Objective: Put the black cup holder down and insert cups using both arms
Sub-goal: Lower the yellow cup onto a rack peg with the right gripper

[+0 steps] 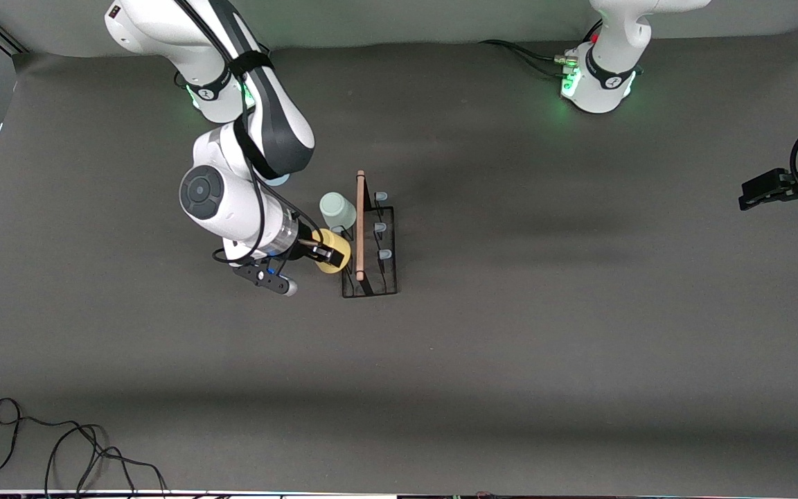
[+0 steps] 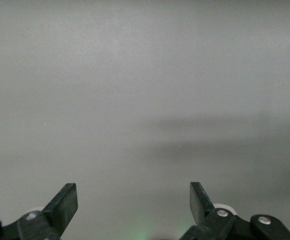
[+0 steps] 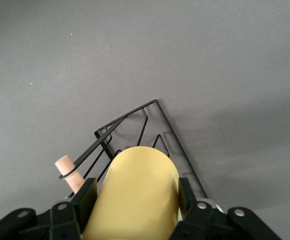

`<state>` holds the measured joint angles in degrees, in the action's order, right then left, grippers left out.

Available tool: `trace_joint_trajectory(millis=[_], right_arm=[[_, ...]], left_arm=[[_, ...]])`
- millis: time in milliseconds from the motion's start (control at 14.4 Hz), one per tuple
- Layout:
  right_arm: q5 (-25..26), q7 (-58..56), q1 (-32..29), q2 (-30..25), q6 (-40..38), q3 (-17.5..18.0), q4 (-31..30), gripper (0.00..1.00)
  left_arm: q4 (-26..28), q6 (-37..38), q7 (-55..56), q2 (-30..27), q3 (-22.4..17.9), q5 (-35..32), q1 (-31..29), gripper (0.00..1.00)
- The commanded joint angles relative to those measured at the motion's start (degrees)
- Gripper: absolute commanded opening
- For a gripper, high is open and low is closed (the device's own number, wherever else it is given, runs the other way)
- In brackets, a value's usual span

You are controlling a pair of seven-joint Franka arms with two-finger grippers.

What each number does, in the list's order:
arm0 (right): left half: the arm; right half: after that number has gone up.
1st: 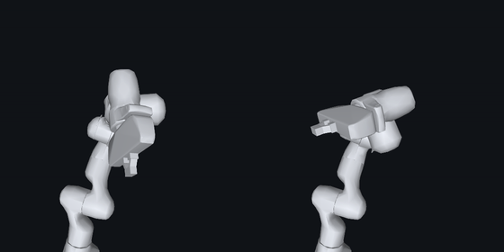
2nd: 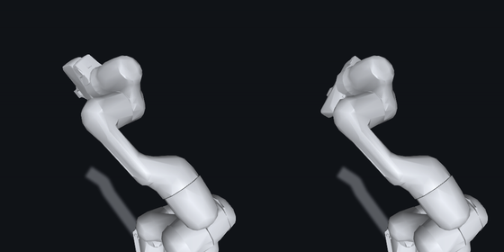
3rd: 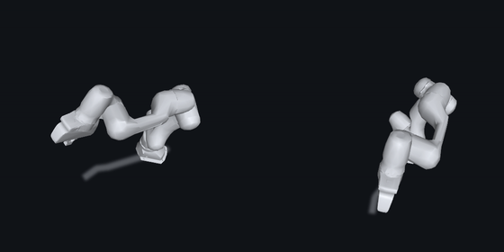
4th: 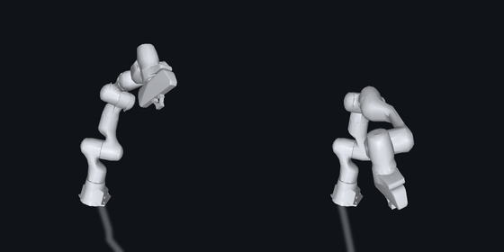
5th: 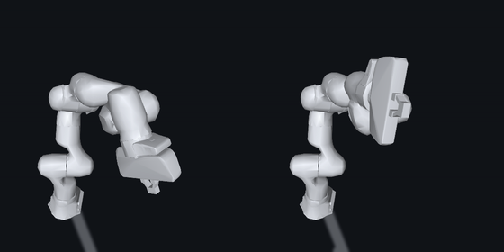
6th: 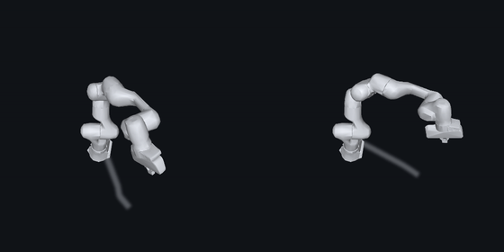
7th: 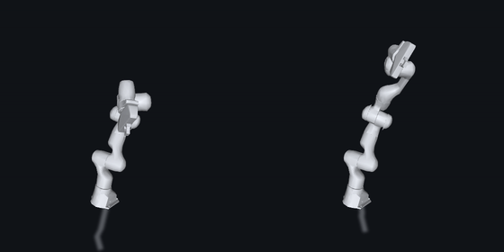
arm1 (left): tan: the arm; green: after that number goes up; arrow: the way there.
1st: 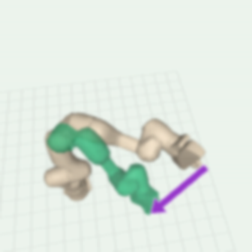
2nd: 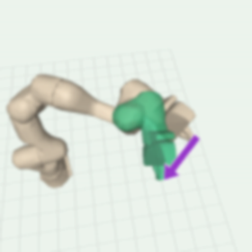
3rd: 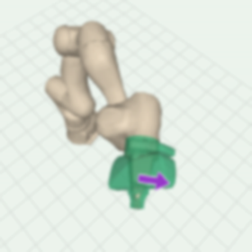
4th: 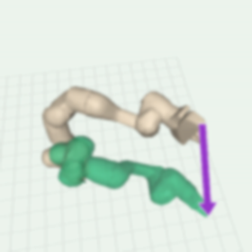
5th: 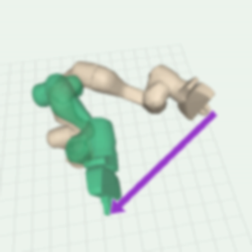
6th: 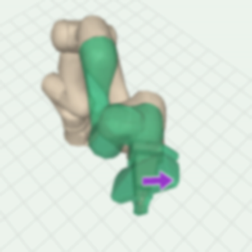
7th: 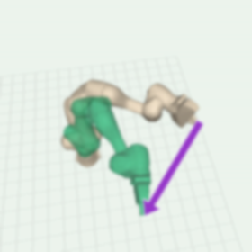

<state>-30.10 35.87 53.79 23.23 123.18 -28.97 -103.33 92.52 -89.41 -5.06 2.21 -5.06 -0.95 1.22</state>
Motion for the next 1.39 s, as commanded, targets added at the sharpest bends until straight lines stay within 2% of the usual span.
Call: trace_joint_trajectory(millis=[0, 834, 904, 974, 1043, 1113, 1321], right_arm=[[1.0, 1.8, 1.1, 1.6, 1.6, -0.5, 0.8, 0.00], [1.0, 2.0, 1.2, 2.9, 2.6, -0.5, 0.9, 0.00], [1.0, 2.0, 1.2, 2.9, 2.6, -0.5, 0.9, 0.25], [0.9, 2.0, 1.2, 2.9, 2.6, -0.5, 0.8, 0.56], [1.0, 2.0, 1.2, 2.9, 2.6, -0.5, 0.8, 0.77], [1.0, 2.2, 1.3, 2.9, 2.6, -0.5, 0.9, 0.81], [1.0, 2.2, 1.2, 2.9, 2.6, -0.5, 0.9, 0.81]], left_arm=[[0.4, 0.6, -1.1, -0.6, 0.1, 0.0, -0.2, 1.00], [0.7, 0.6, -1.1, -0.8, 0.2, 0.2, -0.2, 1.00], [0.7, 0.6, -1.1, -0.8, 0.2, 0.2, -0.2, 1.00], [0.7, 0.6, -1.1, -0.8, 0.2, 0.2, -0.2, 1.00], [0.7, 0.6, -1.1, -0.8, 0.2, 0.2, -0.1, 1.00], [0.7, 0.6, -1.1, -0.8, 0.2, 0.2, -0.1, 1.00], [0.7, 0.5, -1.0, -0.8, 0.2, 0.2, -0.1, 1.00]])
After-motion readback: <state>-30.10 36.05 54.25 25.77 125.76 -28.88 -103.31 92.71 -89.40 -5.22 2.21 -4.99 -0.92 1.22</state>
